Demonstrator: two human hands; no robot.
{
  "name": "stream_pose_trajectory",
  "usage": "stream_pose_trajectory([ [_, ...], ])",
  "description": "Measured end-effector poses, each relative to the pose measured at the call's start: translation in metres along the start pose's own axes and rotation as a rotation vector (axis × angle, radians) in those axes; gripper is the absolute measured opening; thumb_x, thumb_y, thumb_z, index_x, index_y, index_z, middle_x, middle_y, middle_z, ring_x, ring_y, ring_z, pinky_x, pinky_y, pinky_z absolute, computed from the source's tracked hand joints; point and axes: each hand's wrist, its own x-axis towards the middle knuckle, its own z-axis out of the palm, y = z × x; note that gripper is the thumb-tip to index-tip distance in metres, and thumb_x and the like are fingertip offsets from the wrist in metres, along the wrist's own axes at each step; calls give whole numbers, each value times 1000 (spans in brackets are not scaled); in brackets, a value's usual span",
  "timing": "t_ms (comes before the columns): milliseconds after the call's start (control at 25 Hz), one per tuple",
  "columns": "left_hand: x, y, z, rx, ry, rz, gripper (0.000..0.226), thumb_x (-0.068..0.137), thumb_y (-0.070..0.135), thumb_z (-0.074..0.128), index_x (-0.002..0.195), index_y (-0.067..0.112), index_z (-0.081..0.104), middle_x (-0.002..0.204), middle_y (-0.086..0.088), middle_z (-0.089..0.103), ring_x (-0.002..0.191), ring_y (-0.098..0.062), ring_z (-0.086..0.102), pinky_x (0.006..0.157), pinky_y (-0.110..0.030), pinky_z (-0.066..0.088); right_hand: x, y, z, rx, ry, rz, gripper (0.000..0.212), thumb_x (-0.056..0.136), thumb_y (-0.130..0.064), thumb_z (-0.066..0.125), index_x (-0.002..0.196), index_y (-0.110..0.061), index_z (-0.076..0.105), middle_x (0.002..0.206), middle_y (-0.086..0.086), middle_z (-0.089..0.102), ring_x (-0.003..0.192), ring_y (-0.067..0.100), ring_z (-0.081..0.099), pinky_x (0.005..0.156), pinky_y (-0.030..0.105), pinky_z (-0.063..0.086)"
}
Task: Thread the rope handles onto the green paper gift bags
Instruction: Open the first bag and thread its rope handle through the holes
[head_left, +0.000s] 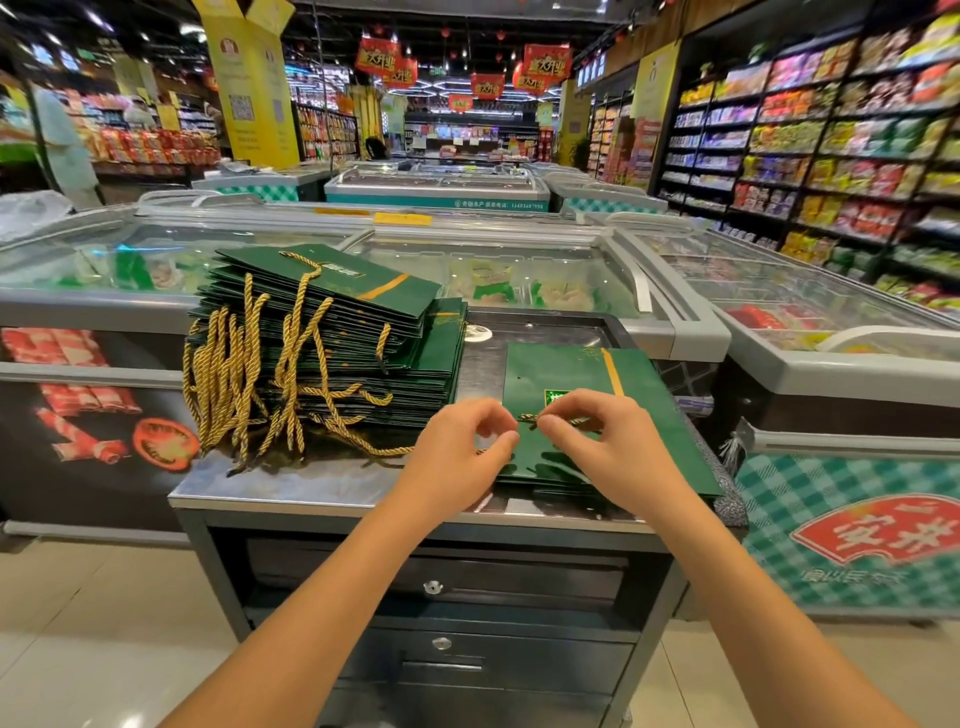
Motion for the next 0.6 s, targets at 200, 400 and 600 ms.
stream_pose_trajectory([
  [200,-1,-14,3,156,-22,-41,21,96,29,62,114,19,66,105,5,63,101,-15,56,91,-37,49,13,15,-8,-260,-179,98,10,105,-30,52,103,-20,56,80,3,65,67,18,59,64,32,47],
  [400,-2,-16,-4,235,-82,-26,28,98,34,58,121,19,64,111,5,65,107,-15,56,93,-34,49,-12,21,-12,-235,-196,81,11,106,-32,50,100,-23,53,80,5,66,65,19,55,58,31,37],
  [600,0,-17,-3,327,-108,-58,32,100,31,54,126,16,66,123,-1,61,114,-19,49,97,-32,43,-23,6,-23,-218,-210,82,9,100,-33,60,93,-27,63,88,-10,69,75,1,60,67,21,46],
])
